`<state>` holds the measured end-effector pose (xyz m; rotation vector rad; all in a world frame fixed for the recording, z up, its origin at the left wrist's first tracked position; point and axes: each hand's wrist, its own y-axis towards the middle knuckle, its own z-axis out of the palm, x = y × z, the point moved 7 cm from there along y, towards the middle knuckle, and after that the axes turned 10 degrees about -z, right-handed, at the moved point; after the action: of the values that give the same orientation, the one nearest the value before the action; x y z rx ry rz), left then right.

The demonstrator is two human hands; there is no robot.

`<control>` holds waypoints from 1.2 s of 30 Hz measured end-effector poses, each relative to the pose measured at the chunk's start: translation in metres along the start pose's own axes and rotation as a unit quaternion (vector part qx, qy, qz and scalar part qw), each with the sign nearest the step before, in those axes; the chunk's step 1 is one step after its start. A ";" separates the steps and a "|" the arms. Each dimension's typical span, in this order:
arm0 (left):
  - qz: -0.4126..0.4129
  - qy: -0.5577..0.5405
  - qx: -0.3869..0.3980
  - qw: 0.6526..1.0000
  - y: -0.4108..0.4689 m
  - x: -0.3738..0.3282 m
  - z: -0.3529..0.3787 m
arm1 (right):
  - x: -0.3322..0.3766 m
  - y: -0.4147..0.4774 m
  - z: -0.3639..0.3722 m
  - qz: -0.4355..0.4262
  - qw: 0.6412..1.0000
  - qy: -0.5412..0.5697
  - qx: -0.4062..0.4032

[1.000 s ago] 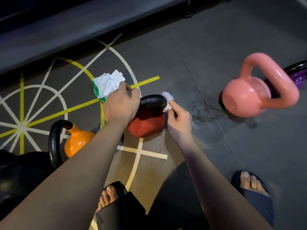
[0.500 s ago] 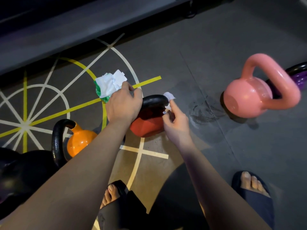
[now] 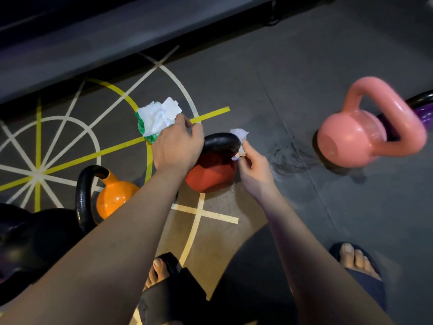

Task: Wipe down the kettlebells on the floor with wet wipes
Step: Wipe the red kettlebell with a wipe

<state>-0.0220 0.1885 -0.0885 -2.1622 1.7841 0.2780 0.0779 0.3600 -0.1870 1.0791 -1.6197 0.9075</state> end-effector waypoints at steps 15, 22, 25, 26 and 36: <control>0.005 0.006 -0.005 1.000 -0.002 -0.001 -0.002 | 0.042 0.000 -0.017 -0.090 0.991 -0.068 -0.078; 0.001 0.001 -0.001 1.000 -0.001 0.000 -0.002 | 0.071 -0.012 -0.001 -0.151 0.986 -0.059 -0.044; 0.005 0.003 -0.005 1.000 -0.003 -0.002 -0.003 | 0.065 -0.023 0.011 -0.132 0.986 -0.073 0.066; 0.005 0.005 -0.005 1.000 -0.002 -0.002 -0.003 | 0.062 -0.024 0.012 -0.138 0.983 -0.077 0.089; 0.001 0.007 -0.011 1.000 -0.003 -0.002 -0.003 | 0.041 -0.011 0.004 -0.013 0.999 -0.027 0.012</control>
<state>-0.0197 0.1898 -0.0844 -2.1822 1.8001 0.2861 0.0807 0.3432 -0.1476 1.1470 -1.6395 0.8889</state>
